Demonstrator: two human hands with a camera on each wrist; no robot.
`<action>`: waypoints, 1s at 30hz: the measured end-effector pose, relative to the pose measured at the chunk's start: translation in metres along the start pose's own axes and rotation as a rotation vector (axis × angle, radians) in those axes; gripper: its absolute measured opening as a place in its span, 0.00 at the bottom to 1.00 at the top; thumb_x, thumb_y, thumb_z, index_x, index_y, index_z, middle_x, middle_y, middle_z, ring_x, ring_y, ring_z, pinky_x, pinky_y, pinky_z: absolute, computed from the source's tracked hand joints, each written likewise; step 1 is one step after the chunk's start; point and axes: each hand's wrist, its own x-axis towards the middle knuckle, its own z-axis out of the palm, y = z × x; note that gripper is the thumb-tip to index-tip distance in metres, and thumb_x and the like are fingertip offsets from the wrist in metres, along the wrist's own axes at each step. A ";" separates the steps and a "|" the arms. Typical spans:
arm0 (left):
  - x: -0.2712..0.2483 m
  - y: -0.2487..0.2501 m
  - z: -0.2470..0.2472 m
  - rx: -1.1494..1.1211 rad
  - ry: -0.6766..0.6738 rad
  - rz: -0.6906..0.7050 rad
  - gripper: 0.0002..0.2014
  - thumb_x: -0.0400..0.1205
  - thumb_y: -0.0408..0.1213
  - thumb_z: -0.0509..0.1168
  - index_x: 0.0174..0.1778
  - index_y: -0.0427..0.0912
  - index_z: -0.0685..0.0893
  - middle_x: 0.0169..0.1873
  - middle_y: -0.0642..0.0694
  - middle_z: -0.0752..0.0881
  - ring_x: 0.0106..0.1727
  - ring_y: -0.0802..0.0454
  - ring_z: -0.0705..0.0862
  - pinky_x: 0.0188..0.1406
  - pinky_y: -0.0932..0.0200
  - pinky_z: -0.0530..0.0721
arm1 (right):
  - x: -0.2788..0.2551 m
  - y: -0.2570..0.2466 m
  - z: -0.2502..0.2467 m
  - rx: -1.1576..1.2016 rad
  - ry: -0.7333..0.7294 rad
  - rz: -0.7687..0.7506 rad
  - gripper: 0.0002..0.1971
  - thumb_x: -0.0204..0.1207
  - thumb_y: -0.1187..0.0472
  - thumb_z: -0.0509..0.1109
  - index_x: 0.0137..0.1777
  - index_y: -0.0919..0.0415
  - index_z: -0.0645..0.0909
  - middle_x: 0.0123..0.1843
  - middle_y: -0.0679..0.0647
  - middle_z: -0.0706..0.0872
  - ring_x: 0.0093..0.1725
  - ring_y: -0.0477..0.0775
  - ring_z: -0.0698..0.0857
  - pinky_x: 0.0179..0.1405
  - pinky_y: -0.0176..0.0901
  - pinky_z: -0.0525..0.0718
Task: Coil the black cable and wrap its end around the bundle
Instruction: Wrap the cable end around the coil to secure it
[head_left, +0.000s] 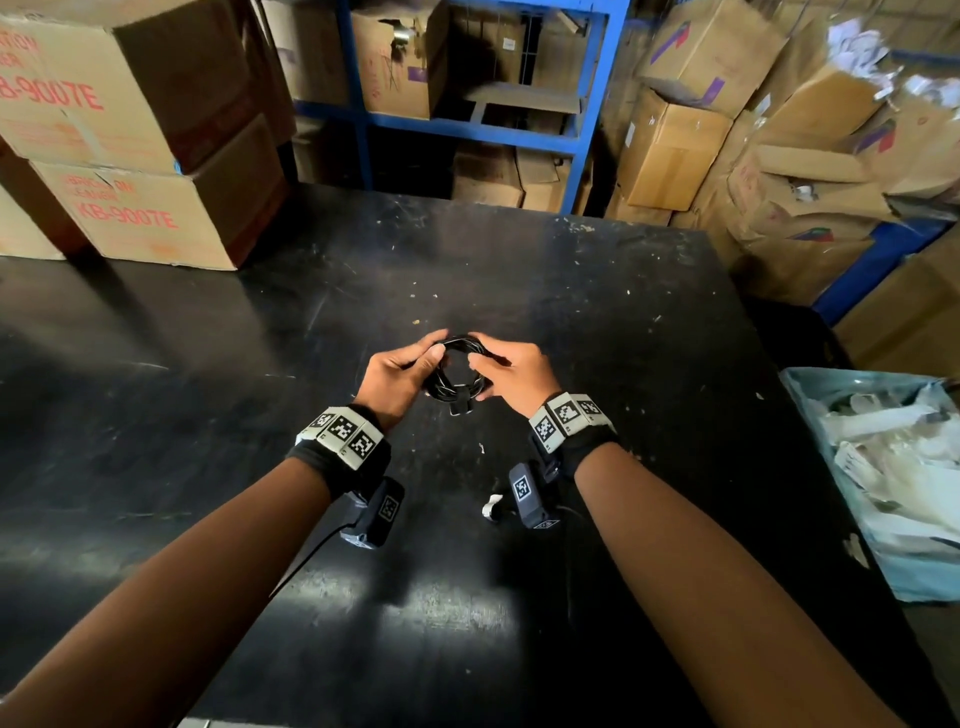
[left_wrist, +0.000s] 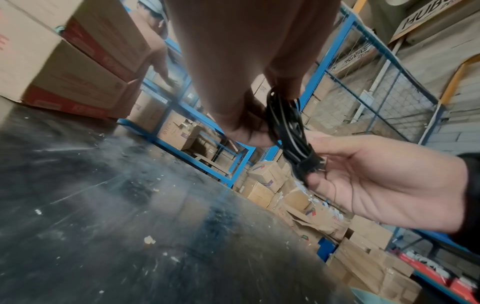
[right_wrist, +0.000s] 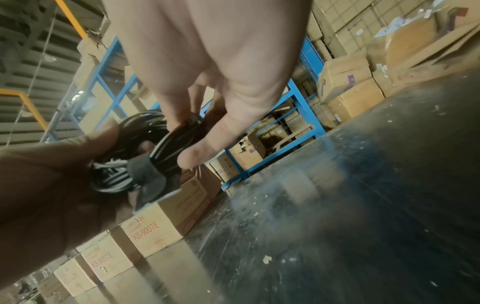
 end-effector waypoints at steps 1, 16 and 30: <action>-0.001 -0.002 0.001 0.019 0.003 -0.003 0.12 0.80 0.34 0.64 0.59 0.48 0.83 0.33 0.59 0.90 0.38 0.60 0.82 0.49 0.56 0.83 | -0.001 0.005 -0.001 0.056 -0.012 0.050 0.18 0.76 0.64 0.69 0.67 0.60 0.81 0.43 0.52 0.86 0.36 0.47 0.85 0.36 0.50 0.91; -0.005 -0.042 -0.011 0.127 -0.132 -0.052 0.14 0.81 0.33 0.64 0.61 0.38 0.83 0.29 0.60 0.88 0.31 0.71 0.80 0.34 0.78 0.75 | -0.071 0.119 0.010 -0.504 -0.070 0.621 0.09 0.69 0.54 0.73 0.32 0.55 0.79 0.34 0.58 0.87 0.32 0.57 0.85 0.37 0.48 0.89; -0.008 -0.067 -0.032 0.145 -0.206 -0.098 0.13 0.81 0.36 0.64 0.61 0.44 0.83 0.37 0.53 0.89 0.34 0.68 0.81 0.41 0.71 0.81 | -0.083 0.137 0.038 -0.516 0.045 0.491 0.05 0.68 0.61 0.72 0.41 0.55 0.90 0.42 0.49 0.91 0.41 0.47 0.84 0.31 0.17 0.70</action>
